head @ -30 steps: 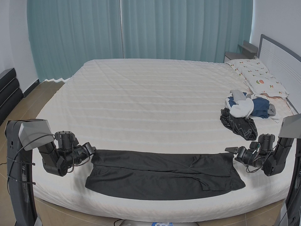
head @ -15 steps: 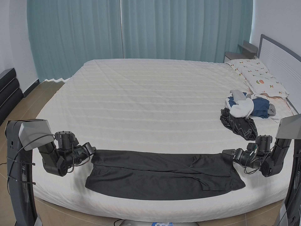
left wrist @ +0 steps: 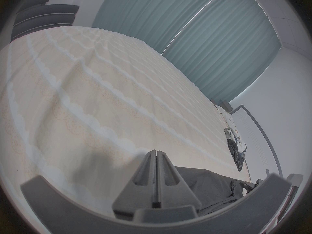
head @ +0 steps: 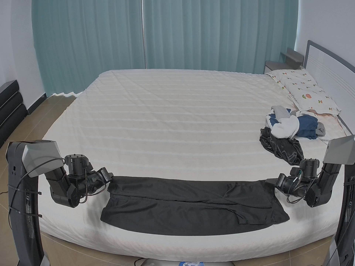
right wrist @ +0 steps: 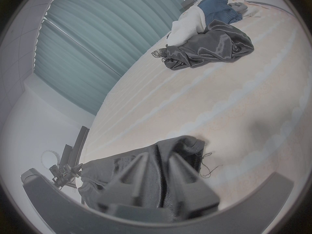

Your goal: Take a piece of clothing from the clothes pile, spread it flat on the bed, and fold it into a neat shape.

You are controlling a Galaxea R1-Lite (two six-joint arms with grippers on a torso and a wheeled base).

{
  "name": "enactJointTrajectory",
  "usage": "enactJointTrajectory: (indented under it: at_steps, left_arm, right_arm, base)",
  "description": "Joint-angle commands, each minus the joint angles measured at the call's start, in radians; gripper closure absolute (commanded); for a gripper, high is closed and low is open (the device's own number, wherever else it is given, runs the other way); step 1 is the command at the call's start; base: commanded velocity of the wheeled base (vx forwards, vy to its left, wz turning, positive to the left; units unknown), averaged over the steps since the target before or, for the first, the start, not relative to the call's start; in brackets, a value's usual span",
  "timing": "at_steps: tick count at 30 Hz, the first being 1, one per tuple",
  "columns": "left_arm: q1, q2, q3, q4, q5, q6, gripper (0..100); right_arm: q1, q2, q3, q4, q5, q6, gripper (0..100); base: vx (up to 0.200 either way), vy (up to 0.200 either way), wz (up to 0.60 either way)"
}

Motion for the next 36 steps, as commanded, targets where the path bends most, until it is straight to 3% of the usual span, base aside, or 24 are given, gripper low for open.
enactJointTrajectory:
  at_steps: [1,10,17,25,36]
  left_arm:
    - [0.000,0.000,-0.001,0.000,0.000,-0.001,100]
    - [0.005,0.002,0.001,0.000,0.000,0.001,100]
    - [0.008,0.002,0.002,0.000,0.000,0.001,100]
    - [0.006,0.002,0.008,0.000,0.000,0.002,100]
    - [0.006,0.000,0.015,0.000,0.002,0.005,100]
  right_arm:
    - [-0.004,0.002,-0.002,-0.001,0.000,0.000,100]
    - [-0.027,-0.004,-0.034,-0.013,0.000,0.025,100]
    - [-0.035,-0.004,-0.083,-0.014,0.000,0.155,100]
    - [-0.044,0.030,-0.148,-0.005,0.001,0.218,100]
    - [-0.043,0.087,-0.198,-0.011,-0.005,0.221,100]
  base:
    - [0.000,0.000,0.00]
    - [0.000,0.000,0.00]
    - [0.000,0.000,0.00]
    - [0.000,0.000,0.00]
    - [0.000,0.000,0.00]
